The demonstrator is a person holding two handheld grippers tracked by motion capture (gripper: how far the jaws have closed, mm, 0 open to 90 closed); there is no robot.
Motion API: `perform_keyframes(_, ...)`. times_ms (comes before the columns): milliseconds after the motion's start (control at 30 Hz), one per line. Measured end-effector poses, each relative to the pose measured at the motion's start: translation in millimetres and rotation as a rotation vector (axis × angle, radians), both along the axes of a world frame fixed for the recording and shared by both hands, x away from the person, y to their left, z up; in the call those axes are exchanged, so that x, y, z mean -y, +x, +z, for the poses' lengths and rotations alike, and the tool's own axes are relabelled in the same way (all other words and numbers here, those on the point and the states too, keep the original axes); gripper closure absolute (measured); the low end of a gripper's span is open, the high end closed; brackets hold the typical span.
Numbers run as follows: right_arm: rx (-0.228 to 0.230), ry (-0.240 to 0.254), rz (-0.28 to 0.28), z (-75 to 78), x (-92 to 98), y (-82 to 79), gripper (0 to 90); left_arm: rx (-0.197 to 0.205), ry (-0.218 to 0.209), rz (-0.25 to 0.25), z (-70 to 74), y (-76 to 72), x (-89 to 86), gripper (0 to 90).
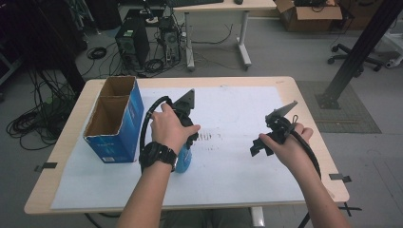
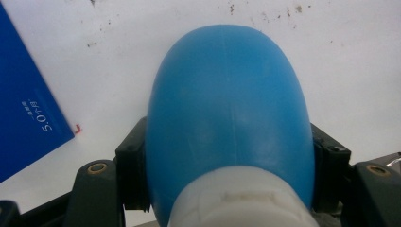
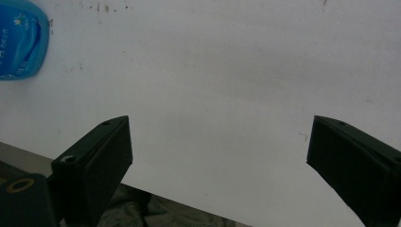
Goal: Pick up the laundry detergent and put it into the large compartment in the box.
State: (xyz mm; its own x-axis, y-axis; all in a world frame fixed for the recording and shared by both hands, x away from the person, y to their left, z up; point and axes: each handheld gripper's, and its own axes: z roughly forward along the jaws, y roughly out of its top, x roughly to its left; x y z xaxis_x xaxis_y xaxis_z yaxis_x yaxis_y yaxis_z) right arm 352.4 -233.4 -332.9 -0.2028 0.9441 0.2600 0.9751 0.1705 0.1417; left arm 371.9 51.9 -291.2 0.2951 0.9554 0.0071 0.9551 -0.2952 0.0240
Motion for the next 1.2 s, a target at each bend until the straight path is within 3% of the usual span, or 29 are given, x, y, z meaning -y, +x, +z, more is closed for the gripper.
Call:
perform_keyframes(867,0.007,0.001,0.000,5.9,0.3,0.5,7.7,-0.010,0.002,0.003,3.2,2.3,-1.9,37.1)
perform_keyframes(1100,0.011,0.008,-0.005,10.7,1.5,2.3,7.7,0.003,-0.006,-0.002,29.4,5.3,-4.9,37.2)
perform_keyframes(1200,0.012,0.010,-0.009,14.0,2.3,3.9,7.7,0.013,-0.014,0.001,51.7,7.6,-8.5,37.2)
